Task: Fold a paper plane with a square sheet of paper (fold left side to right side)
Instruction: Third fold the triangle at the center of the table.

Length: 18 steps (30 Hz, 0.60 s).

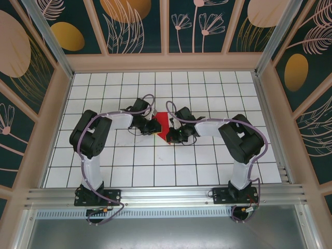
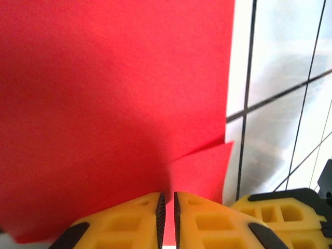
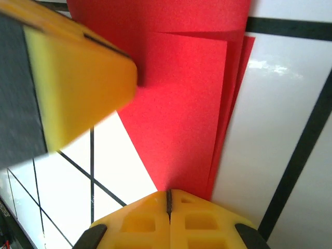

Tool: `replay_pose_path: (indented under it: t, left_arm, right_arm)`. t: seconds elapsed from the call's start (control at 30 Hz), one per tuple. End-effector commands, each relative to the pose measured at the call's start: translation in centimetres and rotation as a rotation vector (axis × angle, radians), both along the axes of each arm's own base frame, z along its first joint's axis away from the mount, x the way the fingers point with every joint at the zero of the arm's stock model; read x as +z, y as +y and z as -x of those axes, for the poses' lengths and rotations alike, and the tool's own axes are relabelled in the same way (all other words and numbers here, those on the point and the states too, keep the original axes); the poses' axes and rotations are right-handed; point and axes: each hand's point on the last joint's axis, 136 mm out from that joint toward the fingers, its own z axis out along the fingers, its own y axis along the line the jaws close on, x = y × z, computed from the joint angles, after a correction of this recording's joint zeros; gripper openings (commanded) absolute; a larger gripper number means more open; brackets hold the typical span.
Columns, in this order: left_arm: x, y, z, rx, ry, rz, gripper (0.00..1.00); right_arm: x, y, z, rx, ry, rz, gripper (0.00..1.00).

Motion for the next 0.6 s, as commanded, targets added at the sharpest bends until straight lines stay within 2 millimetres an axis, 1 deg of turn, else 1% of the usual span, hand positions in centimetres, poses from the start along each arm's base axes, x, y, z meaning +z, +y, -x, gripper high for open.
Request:
replay_pose_path:
  t: [0.0, 0.13, 0.37, 0.47, 0.57]
  left_arm:
    - [-3.8, 5.6, -2.8, 0.115, -0.052, -0.206, 0.18]
    - [-4.5, 7.2, -3.0, 0.133, -0.047, -0.243, 0.18]
    - [-5.2, 8.9, -3.5, 0.161, -0.042, -0.256, 0.18]
    - [-5.0, 9.4, -4.1, 0.169, -0.047, -0.258, 0.19]
    - [-4.1, 9.6, -4.8, 0.169, -0.061, -0.25, 0.21]
  right_arm:
    - [-6.9, -7.4, 5.2, -0.047, 0.21, 0.337, 0.0]
    - [-6.8, -7.3, 5.2, -0.049, 0.207, 0.328, 0.0]
    - [-6.5, -7.3, 5.5, -0.04, 0.203, 0.318, 0.0]
    - [-6.5, -7.3, 5.5, -0.038, 0.199, 0.313, 0.0]
    - [-6.3, -7.0, 5.3, -0.038, 0.192, 0.297, 0.0]
